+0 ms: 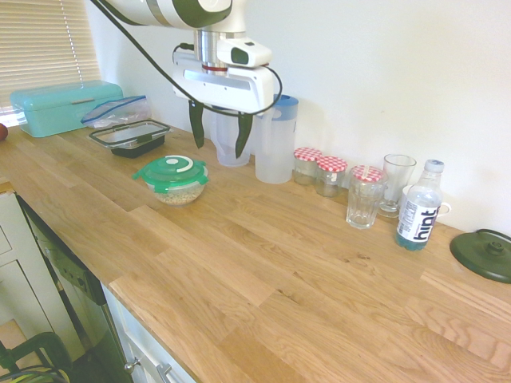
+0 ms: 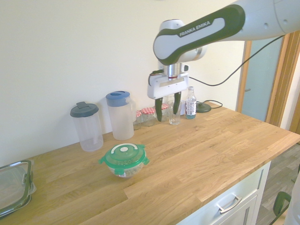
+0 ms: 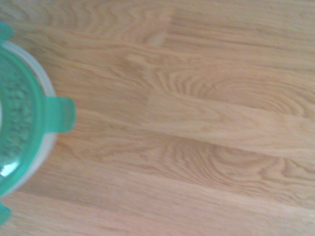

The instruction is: Cover the lid of food container

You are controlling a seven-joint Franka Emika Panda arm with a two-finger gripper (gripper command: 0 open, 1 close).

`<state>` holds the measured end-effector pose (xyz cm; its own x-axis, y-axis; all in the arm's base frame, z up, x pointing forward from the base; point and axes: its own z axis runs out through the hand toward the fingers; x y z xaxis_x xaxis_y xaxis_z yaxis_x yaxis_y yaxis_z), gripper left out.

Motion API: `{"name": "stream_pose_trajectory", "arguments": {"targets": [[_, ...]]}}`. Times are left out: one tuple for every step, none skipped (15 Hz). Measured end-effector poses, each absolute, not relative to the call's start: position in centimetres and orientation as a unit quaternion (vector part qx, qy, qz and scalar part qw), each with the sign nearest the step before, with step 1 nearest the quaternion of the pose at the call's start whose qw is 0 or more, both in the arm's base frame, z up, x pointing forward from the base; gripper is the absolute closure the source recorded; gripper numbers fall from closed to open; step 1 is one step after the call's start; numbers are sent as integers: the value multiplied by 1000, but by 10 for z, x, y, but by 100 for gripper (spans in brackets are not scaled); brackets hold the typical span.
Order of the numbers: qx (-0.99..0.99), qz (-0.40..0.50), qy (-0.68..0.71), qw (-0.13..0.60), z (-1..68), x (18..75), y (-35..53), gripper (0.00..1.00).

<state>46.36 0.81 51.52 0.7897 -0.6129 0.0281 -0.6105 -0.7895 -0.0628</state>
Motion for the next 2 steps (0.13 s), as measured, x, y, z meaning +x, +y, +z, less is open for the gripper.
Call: {"name": "stream_pose_trajectory", "arguments": {"targets": [[-944,-24,327,25,506,448,-8,0],[-943,-19,332,25,497,430,-22,0]]}}
